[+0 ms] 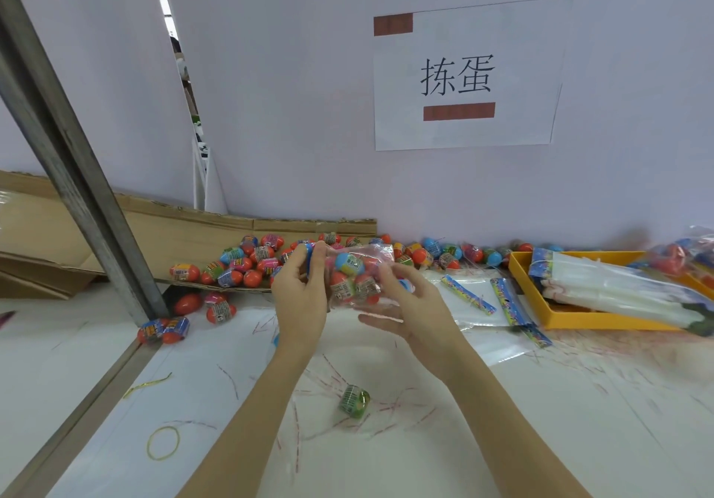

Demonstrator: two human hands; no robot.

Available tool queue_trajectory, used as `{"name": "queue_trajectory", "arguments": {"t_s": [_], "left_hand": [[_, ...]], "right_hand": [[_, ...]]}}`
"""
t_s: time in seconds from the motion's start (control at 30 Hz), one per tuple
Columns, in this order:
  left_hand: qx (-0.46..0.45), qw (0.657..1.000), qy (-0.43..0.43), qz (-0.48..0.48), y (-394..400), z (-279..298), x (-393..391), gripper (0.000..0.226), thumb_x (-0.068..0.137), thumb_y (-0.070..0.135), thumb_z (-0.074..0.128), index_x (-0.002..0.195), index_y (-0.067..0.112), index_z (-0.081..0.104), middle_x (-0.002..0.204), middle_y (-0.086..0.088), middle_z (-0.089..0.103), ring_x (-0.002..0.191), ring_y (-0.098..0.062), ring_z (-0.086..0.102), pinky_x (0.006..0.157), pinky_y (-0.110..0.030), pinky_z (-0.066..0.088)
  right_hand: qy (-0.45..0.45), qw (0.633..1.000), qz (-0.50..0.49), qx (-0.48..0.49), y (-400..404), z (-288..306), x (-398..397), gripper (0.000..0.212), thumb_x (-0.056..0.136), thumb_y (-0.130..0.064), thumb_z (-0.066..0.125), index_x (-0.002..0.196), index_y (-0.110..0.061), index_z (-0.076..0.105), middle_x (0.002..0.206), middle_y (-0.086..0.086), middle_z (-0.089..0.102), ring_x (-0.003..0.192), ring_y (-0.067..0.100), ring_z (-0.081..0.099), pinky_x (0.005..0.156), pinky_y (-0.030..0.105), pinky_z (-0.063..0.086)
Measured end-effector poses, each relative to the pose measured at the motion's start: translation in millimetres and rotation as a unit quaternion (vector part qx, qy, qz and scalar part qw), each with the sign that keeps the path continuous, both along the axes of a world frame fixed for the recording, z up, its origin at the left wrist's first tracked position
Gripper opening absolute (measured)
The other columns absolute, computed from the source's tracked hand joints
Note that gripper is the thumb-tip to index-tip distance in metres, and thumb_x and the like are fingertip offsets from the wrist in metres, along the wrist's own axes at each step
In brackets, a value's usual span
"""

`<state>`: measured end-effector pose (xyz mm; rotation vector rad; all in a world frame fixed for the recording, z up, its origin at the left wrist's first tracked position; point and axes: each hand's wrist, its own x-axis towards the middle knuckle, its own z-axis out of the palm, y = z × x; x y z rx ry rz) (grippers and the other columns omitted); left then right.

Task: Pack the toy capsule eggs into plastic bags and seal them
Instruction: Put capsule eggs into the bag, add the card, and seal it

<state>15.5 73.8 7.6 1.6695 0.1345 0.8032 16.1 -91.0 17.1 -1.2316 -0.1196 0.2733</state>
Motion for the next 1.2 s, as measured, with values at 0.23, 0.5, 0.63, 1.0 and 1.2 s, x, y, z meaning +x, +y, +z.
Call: {"name": "queue_trajectory", "arguments": {"t_s": [0.23,0.5,0.63,1.0,1.2], "left_hand": [[-0.052,0.998,0.016,0.037,11,2,1,0.047,0.107,0.045,0.053,0.086,0.004,0.060,0.072,-0.025,0.052,0.064,-0.029,0.048,0.055,-0.053,0.045],[-0.145,0.989,0.035,-0.012,21,7,0,0.037,0.108,0.042,0.054,0.081,0.017,0.058,0.054,0.008,0.040,0.043,-0.007,0.027,0.035,-0.021,0.023],[-0.163,0.985,0.038,-0.050,17,10,-2,0.034,0.106,0.046,0.054,0.083,0.021,0.063,0.057,0.006,0.045,0.043,-0.007,0.033,0.036,-0.022,0.025],[-0.188,0.978,0.066,-0.065,15,7,1,0.035,0.104,0.044,0.059,0.083,0.020,0.072,0.079,-0.012,0.059,0.070,-0.029,0.049,0.059,-0.039,0.042],[-0.146,0.958,0.179,-0.172,23,9,6,0.061,0.097,0.066,0.050,0.101,0.013,0.080,0.096,-0.003,0.080,0.080,-0.015,0.077,0.077,-0.032,0.059]], "right_hand": [[-0.082,0.995,-0.055,-0.028,-4,-5,3,0.020,0.098,-0.011,0.070,0.118,-0.011,0.069,0.084,0.012,0.076,0.075,0.020,0.072,0.070,0.024,0.058],[-0.035,0.996,-0.085,-0.018,-14,-6,7,0.017,0.102,-0.010,0.063,0.114,-0.002,0.072,0.091,0.018,0.077,0.077,0.024,0.074,0.071,0.026,0.060],[0.010,0.994,-0.003,-0.108,-1,-5,0,0.039,0.099,-0.038,0.066,0.119,-0.005,0.065,0.100,0.018,0.075,0.074,0.024,0.076,0.062,0.026,0.059],[-0.026,0.999,0.005,-0.027,-6,-1,3,0.016,0.101,-0.012,0.065,0.092,0.002,0.070,0.085,0.014,0.072,0.071,0.015,0.067,0.061,0.023,0.053],[-0.059,0.998,-0.014,0.029,-12,5,8,0.016,0.102,-0.004,0.052,0.090,-0.002,0.064,0.083,0.004,0.073,0.077,0.013,0.069,0.069,0.026,0.057]]}}
